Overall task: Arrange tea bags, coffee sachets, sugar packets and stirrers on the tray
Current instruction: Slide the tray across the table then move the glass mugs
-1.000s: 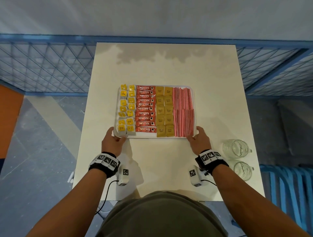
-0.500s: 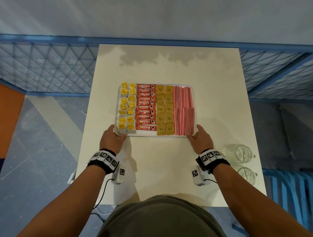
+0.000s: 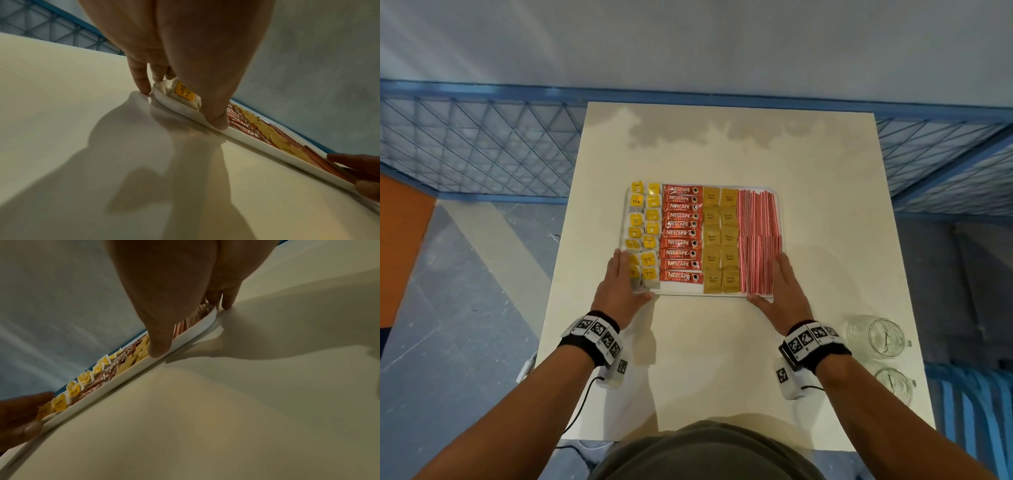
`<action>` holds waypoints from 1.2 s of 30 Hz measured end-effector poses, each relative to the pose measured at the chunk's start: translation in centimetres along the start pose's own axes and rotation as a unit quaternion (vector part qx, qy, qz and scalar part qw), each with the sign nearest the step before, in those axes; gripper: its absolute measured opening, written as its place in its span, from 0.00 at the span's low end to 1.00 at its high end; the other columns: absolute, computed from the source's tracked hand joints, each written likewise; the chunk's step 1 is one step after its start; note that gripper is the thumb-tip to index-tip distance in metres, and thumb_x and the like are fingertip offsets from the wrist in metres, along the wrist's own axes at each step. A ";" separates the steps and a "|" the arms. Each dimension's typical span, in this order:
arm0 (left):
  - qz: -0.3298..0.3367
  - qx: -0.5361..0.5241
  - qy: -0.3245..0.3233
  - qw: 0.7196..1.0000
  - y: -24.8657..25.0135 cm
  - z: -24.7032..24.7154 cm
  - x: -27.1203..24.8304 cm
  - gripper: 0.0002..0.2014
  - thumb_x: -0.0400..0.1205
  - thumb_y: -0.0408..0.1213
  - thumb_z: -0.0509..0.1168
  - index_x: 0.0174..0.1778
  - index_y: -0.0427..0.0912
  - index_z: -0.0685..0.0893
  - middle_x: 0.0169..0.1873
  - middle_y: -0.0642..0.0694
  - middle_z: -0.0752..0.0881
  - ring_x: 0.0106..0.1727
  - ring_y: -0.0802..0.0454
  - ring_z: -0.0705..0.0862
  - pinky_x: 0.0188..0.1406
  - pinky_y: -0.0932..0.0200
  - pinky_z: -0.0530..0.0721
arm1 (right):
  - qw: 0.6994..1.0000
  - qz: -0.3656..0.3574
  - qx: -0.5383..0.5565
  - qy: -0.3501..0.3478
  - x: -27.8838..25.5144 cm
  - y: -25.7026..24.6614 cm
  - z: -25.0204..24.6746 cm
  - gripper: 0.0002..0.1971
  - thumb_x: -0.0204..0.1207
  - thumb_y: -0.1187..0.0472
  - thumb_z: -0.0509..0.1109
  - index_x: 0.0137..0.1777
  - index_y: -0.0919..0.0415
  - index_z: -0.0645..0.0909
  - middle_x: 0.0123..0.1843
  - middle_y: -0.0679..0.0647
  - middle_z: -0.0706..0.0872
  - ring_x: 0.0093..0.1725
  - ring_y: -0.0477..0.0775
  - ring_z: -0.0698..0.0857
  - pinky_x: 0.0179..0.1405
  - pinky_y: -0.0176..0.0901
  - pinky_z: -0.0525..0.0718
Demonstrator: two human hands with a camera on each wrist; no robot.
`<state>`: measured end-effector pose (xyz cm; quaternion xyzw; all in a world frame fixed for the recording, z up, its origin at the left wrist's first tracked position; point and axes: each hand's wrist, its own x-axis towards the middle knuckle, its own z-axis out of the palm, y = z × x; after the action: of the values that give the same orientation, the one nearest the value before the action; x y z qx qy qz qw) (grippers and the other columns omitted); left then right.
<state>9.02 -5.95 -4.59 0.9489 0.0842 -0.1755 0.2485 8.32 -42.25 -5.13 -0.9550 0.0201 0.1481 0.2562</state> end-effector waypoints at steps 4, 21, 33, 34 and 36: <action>-0.007 -0.006 -0.007 1.000 -0.3 -0.1 0.5 0.57 0.73 0.53 0.79 0.88 0.41 0.47 0.88 0.40 0.49 0.88 0.41 0.57 0.78 0.37 0.73 | 1.000 0.024 0.010 -0.005 0.2 -0.1 0.1 0.56 0.76 0.39 0.75 0.91 0.61 0.43 0.92 0.55 0.42 0.91 0.54 0.46 0.87 0.58 0.62; -0.007 -0.038 0.009 0.999 -1.9 -2.4 7.5 0.54 0.70 0.51 0.82 0.86 0.49 0.54 0.88 0.45 0.55 0.85 0.44 0.64 0.77 0.38 0.76 | 0.999 -0.011 0.044 0.008 7.1 -2.5 -1.0 0.54 0.74 0.41 0.78 0.90 0.55 0.48 0.91 0.51 0.49 0.89 0.53 0.57 0.81 0.59 0.73; 0.027 -0.094 0.003 0.995 -3.8 -4.0 14.3 0.51 0.63 0.58 0.81 0.80 0.63 0.61 0.80 0.52 0.66 0.75 0.46 0.78 0.65 0.36 0.85 | 0.998 -0.020 0.058 -0.003 12.4 -4.6 -2.2 0.53 0.74 0.42 0.79 0.90 0.53 0.49 0.90 0.49 0.52 0.86 0.52 0.63 0.71 0.51 0.79; 0.025 -0.097 0.002 0.995 -3.8 -4.1 14.7 0.52 0.62 0.60 0.81 0.80 0.63 0.61 0.81 0.53 0.66 0.76 0.47 0.77 0.65 0.36 0.85 | 0.998 -0.017 0.054 -0.002 12.8 -4.7 -2.3 0.53 0.74 0.42 0.79 0.90 0.53 0.49 0.91 0.50 0.52 0.87 0.53 0.62 0.73 0.53 0.78; 0.025 -0.104 0.002 0.994 -3.8 -4.4 15.7 0.52 0.62 0.61 0.81 0.80 0.64 0.61 0.81 0.53 0.66 0.76 0.47 0.78 0.65 0.36 0.85 | 0.999 -0.008 0.036 -0.001 13.8 -5.0 -2.4 0.53 0.75 0.41 0.78 0.90 0.55 0.48 0.92 0.51 0.49 0.88 0.53 0.59 0.79 0.56 0.75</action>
<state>23.84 0.71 -8.54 0.9202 0.0789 -0.1576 0.3496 22.77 -38.57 -4.76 -0.9451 0.0174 0.1465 0.2916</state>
